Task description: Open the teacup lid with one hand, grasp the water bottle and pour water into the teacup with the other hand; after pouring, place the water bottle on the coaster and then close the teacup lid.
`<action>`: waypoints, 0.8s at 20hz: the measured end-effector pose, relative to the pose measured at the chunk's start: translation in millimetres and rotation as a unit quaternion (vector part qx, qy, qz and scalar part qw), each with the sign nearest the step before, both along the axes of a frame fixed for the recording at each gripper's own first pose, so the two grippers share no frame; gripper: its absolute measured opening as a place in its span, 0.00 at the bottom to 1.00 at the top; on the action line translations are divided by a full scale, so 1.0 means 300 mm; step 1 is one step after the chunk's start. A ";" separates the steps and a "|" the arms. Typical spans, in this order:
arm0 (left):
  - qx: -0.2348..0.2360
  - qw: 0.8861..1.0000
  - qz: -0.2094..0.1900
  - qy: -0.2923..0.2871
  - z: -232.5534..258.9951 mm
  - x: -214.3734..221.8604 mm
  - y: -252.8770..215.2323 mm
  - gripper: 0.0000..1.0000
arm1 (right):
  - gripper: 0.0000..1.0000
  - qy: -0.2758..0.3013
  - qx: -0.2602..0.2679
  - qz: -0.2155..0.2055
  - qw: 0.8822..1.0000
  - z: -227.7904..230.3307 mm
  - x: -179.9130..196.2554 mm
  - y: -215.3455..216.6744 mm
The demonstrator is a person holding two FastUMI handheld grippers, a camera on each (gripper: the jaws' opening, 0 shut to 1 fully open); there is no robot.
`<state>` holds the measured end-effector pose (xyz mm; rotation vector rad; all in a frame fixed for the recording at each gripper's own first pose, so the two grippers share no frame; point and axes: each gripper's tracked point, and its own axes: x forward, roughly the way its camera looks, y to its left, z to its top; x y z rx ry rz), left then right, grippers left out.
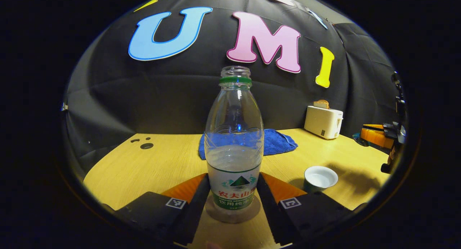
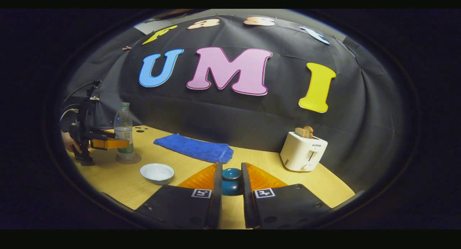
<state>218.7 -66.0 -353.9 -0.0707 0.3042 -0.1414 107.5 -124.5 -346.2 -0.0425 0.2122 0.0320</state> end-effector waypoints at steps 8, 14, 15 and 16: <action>-0.003 1.000 0.003 0.024 -0.037 -0.064 0.016 0.94 | 0.33 -0.009 0.044 0.023 0.999 0.039 0.028 0.117; 0.006 0.999 0.007 0.033 -0.048 -0.184 0.034 0.94 | 0.29 0.006 0.101 0.073 0.992 -0.007 0.054 0.341; 0.010 0.999 0.008 0.033 -0.043 -0.207 0.035 0.94 | 0.31 0.012 0.108 0.080 0.991 -0.026 0.059 0.377; 0.011 0.999 0.010 0.033 -0.034 -0.230 0.038 0.94 | 0.33 0.016 0.114 0.084 0.990 -0.045 0.068 0.409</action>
